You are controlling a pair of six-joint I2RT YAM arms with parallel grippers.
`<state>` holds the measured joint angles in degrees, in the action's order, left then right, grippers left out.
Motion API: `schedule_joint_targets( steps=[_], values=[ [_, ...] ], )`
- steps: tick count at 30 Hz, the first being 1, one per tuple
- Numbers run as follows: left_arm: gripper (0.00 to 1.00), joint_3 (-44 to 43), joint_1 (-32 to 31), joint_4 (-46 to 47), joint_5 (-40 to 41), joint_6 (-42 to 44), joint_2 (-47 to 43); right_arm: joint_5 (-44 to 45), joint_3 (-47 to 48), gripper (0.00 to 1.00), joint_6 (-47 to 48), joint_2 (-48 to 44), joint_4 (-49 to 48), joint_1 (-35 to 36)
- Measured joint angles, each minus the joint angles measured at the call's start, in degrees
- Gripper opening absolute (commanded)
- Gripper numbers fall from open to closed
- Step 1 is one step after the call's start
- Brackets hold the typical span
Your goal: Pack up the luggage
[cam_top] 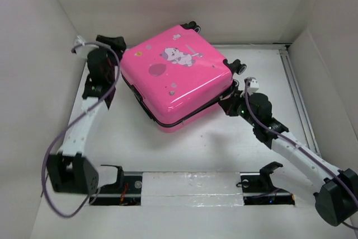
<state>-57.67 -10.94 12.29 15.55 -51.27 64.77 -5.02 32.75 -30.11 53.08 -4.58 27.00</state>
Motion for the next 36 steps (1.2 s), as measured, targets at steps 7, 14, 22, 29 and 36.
schedule_joint_targets(
  steps=[7,14,22,29,36],
  values=[
    [0.65,-34.84,13.27,-10.49,-8.72,6.47,34.23,2.89,0.04,0.0,-2.19,7.96,-0.94,0.09],
    [0.65,-64.81,14.82,-25.68,-20.7,15.06,63.54,6.32,0.15,0.0,-4.35,10.62,-2.43,1.07],
    [0.64,-46.82,14.32,-20.2,-31.8,13.4,64.57,5.86,1.33,0.0,-5.84,18.75,-6.67,0.72],
    [0.58,-17.53,14.69,0.57,-30.01,6.34,47.63,2.16,6.8,0.0,-3.96,25.59,-5.09,-5.01],
    [0.6,4.5,14.62,12.5,-26.49,0.48,33.92,2.14,16.31,0.0,-1.05,35.17,-3.15,-10.73]
  ],
)
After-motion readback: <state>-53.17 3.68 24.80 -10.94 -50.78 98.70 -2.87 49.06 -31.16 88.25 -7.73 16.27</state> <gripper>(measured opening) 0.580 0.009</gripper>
